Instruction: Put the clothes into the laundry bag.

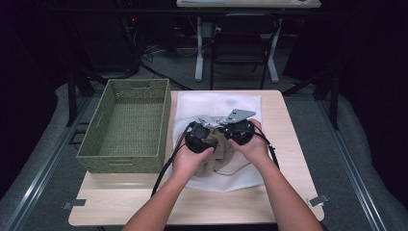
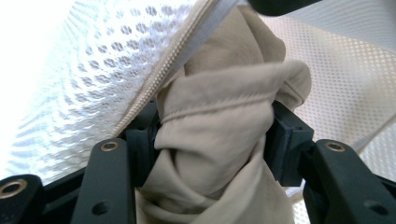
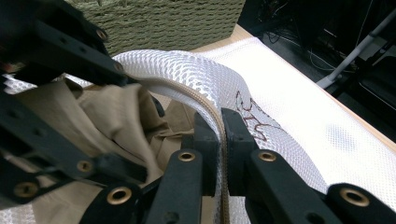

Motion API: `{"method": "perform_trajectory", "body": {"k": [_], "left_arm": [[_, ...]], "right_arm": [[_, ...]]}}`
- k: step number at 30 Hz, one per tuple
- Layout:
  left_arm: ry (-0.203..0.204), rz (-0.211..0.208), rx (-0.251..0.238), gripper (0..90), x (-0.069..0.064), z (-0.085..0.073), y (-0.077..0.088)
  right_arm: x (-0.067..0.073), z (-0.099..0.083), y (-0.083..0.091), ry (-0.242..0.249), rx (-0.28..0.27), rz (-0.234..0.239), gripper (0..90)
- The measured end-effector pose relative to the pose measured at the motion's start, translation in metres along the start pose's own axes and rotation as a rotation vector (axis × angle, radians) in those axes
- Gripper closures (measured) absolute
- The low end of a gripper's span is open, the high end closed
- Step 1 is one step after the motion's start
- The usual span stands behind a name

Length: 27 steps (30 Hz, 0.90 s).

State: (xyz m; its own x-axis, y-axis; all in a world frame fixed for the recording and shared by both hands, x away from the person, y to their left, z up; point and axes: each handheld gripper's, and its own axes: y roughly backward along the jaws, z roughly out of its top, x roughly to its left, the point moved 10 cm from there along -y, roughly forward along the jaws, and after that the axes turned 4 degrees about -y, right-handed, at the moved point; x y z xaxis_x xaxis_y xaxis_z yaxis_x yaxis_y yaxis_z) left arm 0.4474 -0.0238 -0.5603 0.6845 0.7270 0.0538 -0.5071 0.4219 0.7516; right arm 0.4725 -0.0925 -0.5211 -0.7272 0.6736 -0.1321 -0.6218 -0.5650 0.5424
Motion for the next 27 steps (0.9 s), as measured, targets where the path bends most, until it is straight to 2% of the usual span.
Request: {"method": "perform_trajectory", "body": {"k": [4, 6, 10, 13, 16, 18, 20, 22, 23, 25, 27], "left_arm": [[-0.018, 0.012, 0.003, 46.0, 0.001, -0.002, 0.011], [-0.014, -0.003, 0.003, 45.9, 0.001, -0.005, 0.015], [-0.033, 0.004, 0.014, 47.6, 0.004, -0.01, 0.019], [-0.09, 0.018, 0.03, 48.0, 0.008, -0.015, 0.017], [-0.115, 0.024, 0.047, 48.0, 0.011, -0.021, 0.013], [-0.085, 0.018, 0.045, 47.3, 0.01, -0.023, 0.011], [-0.071, -0.008, 0.06, 48.8, 0.006, -0.025, 0.007], [-0.022, -0.05, 0.062, 52.3, 0.003, -0.027, 0.002], [-0.018, -0.05, 0.061, 52.9, 0.003, -0.027, 0.001], [-0.013, -0.054, 0.059, 50.7, 0.003, -0.027, 0.0], [-0.005, -0.066, 0.06, 44.3, 0.001, -0.027, -0.004]], "right_arm": [[0.0, 0.0, 0.0, 0.001, -0.001, -0.001, 86.5], [0.0, 0.001, 0.001, -0.001, -0.002, 0.0, 86.4], [0.001, 0.001, 0.001, 0.005, -0.002, -0.001, 86.4], [0.002, 0.002, 0.002, 0.008, -0.004, -0.002, 86.4], [0.003, 0.003, 0.002, 0.014, -0.005, -0.003, 86.4], [0.004, 0.003, 0.002, 0.016, -0.004, -0.001, 86.4], [0.004, 0.003, 0.002, 0.017, -0.004, -0.002, 86.4], [0.005, 0.003, 0.002, 0.015, -0.004, 0.0, 86.4], [0.005, 0.004, 0.002, 0.015, -0.006, 0.0, 86.4], [0.005, 0.004, 0.003, 0.016, -0.006, -0.001, 86.4], [0.005, 0.004, 0.003, 0.018, -0.007, -0.001, 86.4]]}}
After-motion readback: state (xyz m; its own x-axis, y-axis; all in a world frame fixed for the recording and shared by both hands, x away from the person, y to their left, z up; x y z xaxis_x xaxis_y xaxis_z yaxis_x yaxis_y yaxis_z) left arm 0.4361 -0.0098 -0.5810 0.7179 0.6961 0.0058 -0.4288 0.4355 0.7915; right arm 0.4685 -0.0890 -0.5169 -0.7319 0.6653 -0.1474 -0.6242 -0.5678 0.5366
